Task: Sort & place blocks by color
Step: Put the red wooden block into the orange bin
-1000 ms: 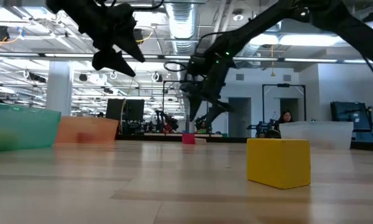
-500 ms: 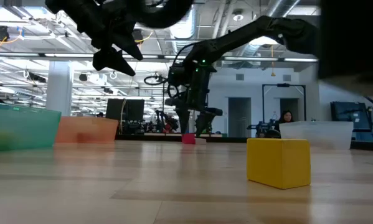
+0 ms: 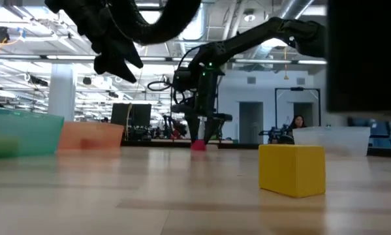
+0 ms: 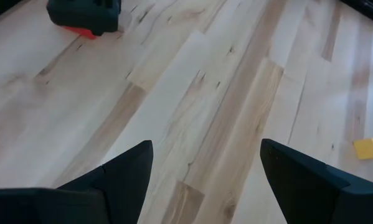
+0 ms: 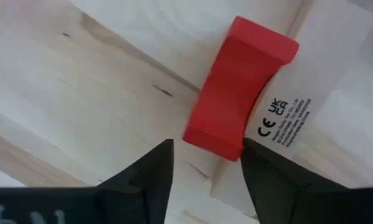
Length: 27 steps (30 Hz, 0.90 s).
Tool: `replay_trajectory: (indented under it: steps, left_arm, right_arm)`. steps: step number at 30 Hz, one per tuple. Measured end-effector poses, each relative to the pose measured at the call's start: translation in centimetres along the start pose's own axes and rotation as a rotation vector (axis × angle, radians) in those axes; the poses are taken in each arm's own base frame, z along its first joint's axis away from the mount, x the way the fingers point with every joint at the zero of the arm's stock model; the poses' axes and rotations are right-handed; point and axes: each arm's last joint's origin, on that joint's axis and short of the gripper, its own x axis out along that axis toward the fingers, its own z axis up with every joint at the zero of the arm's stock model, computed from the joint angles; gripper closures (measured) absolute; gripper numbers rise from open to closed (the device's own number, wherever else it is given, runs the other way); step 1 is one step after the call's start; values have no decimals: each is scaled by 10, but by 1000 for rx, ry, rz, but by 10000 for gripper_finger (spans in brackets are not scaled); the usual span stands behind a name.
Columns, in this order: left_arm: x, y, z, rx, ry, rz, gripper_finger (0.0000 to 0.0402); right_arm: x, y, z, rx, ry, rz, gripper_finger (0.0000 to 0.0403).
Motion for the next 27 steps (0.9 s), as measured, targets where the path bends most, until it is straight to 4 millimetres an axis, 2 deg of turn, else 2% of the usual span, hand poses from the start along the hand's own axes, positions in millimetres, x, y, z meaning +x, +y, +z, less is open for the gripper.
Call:
replay_trajectory:
  steps: [10, 13, 21, 24, 27]
  left_arm:
    - [0, 0, 0, 18, 0, 0, 118]
    - [0, 0, 0, 18, 0, 0, 118]
    - [-3, 0, 0, 30, -4, -1, 118]
    - [-4, 1, 0, 30, -16, 13, 118]
    - [-1, 1, -4, 50, 29, 24, 118]
  right_arm:
    - [0, 1, -1, -69, 2, -12, 207]
    - [-6, 1, -3, -102, 10, -19, 213]
    - [-43, -1, -5, -154, -37, 20, 250]
    - [-73, -2, -11, -188, -58, 33, 252]
    - [-107, -1, -25, -243, -55, 33, 251]
